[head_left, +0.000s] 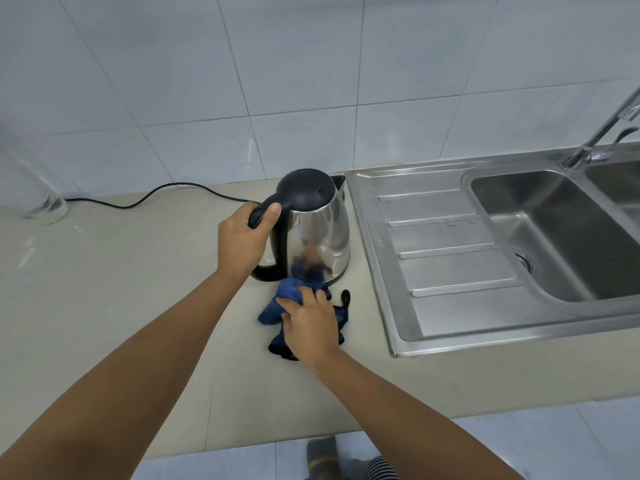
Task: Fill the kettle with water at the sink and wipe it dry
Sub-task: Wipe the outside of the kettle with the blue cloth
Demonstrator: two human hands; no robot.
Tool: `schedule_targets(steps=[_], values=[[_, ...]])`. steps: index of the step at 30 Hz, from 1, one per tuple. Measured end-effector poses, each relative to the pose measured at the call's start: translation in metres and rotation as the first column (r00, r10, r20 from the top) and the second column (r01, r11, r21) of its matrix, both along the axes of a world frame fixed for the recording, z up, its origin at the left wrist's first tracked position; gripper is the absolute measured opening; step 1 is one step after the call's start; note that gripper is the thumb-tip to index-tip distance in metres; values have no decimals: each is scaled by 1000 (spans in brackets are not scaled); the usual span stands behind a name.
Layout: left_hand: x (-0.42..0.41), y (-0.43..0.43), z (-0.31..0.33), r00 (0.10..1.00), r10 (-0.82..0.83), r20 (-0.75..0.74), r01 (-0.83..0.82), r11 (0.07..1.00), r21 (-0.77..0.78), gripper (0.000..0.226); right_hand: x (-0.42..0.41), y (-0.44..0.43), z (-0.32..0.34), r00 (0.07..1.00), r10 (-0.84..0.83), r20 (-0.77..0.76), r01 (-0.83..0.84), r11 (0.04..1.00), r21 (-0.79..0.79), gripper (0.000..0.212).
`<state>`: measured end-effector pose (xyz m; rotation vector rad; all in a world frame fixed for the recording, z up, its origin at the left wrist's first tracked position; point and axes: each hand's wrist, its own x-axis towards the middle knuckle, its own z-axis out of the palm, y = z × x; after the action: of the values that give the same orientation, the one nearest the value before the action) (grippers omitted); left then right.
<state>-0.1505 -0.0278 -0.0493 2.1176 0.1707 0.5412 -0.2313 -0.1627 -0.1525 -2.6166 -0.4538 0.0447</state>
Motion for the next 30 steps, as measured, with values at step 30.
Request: schedule_targets(steps=[30], values=[[4, 10, 2, 995, 83, 53, -86, 994, 63, 39, 7, -39, 32, 911, -412, -14, 297, 634, 714, 38]])
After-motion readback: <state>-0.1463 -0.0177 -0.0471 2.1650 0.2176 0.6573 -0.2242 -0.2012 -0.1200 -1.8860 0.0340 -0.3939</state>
